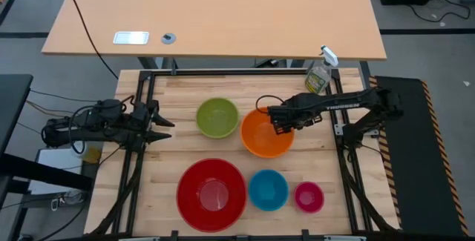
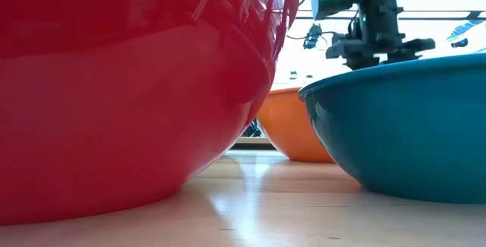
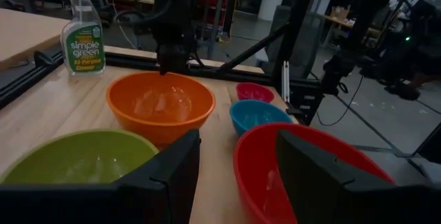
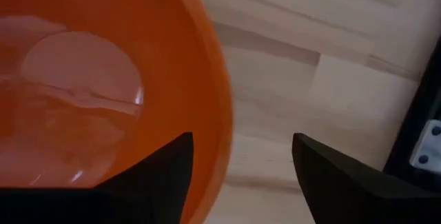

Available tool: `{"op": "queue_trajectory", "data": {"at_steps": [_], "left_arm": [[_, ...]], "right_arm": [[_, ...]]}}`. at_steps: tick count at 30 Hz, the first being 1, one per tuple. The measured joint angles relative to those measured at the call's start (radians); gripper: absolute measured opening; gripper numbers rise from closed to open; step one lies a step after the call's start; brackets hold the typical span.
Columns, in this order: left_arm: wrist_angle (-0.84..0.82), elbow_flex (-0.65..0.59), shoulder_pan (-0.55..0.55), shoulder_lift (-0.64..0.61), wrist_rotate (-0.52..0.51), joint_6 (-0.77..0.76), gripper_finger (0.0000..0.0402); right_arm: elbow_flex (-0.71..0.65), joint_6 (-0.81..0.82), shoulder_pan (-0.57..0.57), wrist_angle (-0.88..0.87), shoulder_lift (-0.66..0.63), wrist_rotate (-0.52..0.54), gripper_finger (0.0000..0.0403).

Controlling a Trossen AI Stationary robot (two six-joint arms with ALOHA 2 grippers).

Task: Nest bowls inside each other
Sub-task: Stack the orange bowl on top of the large red bowl

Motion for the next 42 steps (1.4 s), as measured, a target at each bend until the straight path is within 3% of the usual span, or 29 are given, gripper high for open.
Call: {"op": "queue_trajectory", "data": {"at_steps": [6, 15, 19, 27, 42], "left_arm": [[0.006, 0.0, 0.0, 0.0, -0.001, -0.001, 0.0192], [0.039, -0.001, 0.0, 0.0, -0.001, -0.002, 0.0192], [0.124, -0.032, 0.0, -0.001, 0.019, 0.013, 0.0192], [0.437, -0.209, 0.0, 0.002, 0.028, -0.001, 0.0192], [0.45, -0.193, 0.0, 0.001, 0.037, -0.004, 0.0192]], "right_arm": [[-0.061, -0.016, -0.012, 0.053, -0.001, 0.007, 0.0208], [-0.124, -0.018, -0.012, 0.162, -0.001, 0.01, 0.0085], [-0.135, -0.015, -0.012, 0.196, -0.006, 0.007, 0.005], [-0.13, -0.021, -0.014, 0.197, -0.004, 0.002, 0.0042], [0.024, -0.118, -0.014, 0.139, -0.101, 0.069, 0.0021]]}}
